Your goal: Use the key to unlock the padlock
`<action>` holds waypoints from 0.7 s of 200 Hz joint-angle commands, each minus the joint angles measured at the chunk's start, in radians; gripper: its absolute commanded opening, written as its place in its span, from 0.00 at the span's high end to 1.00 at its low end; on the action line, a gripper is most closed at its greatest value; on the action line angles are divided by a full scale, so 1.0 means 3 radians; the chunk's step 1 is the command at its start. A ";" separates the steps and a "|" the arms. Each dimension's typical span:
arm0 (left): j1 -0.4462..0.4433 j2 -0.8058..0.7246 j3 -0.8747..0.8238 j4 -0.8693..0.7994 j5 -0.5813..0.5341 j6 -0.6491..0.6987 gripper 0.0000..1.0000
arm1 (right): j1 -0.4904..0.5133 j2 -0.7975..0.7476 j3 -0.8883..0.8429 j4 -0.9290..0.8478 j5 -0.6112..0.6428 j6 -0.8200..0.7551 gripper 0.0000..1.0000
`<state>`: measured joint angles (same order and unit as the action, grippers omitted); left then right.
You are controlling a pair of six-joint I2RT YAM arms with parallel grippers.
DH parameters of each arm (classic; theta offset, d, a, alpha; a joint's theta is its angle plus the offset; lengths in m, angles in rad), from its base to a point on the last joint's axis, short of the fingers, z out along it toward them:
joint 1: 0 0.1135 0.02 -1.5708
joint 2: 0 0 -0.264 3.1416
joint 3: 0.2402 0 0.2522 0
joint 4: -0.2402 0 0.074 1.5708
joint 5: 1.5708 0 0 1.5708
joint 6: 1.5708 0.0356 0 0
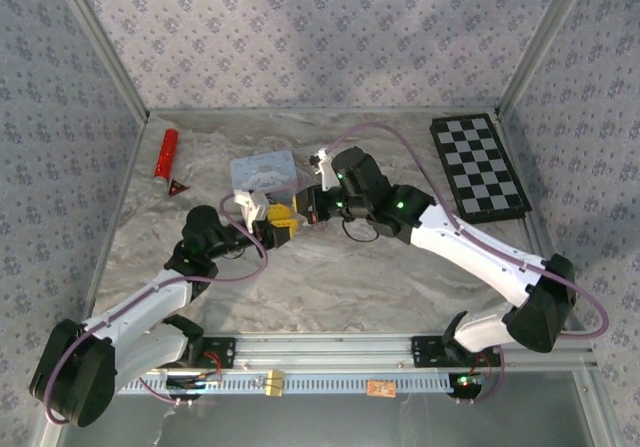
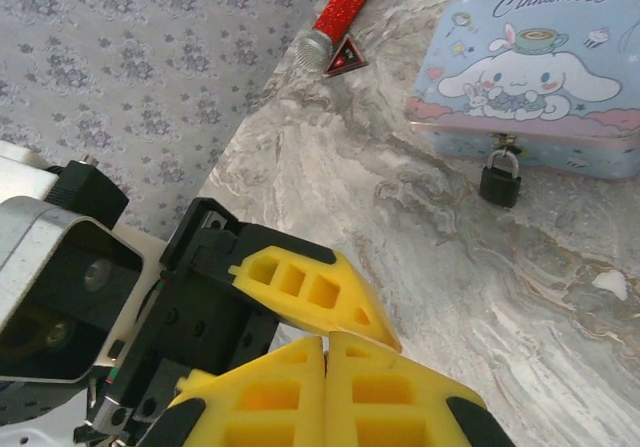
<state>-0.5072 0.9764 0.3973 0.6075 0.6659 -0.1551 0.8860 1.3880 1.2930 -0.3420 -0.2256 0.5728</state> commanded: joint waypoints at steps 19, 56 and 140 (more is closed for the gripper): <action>-0.0026 -0.0033 -0.0018 0.0092 0.0107 0.0218 0.74 | 0.0118 -0.0040 0.0105 -0.0025 -0.0011 -0.0104 1.00; -0.0025 -0.0083 -0.0043 0.0141 0.0160 0.0248 0.81 | 0.0124 -0.0051 0.0078 -0.0064 0.0098 -0.0104 1.00; -0.0030 -0.0163 -0.0051 0.0123 0.0199 0.0284 0.90 | 0.0070 -0.0071 0.0029 -0.0064 0.0156 -0.0053 1.00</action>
<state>-0.5114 0.9428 0.3820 0.6102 0.6922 -0.0929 0.9176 1.3880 1.2949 -0.3424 -0.1970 0.5594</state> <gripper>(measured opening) 0.109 0.052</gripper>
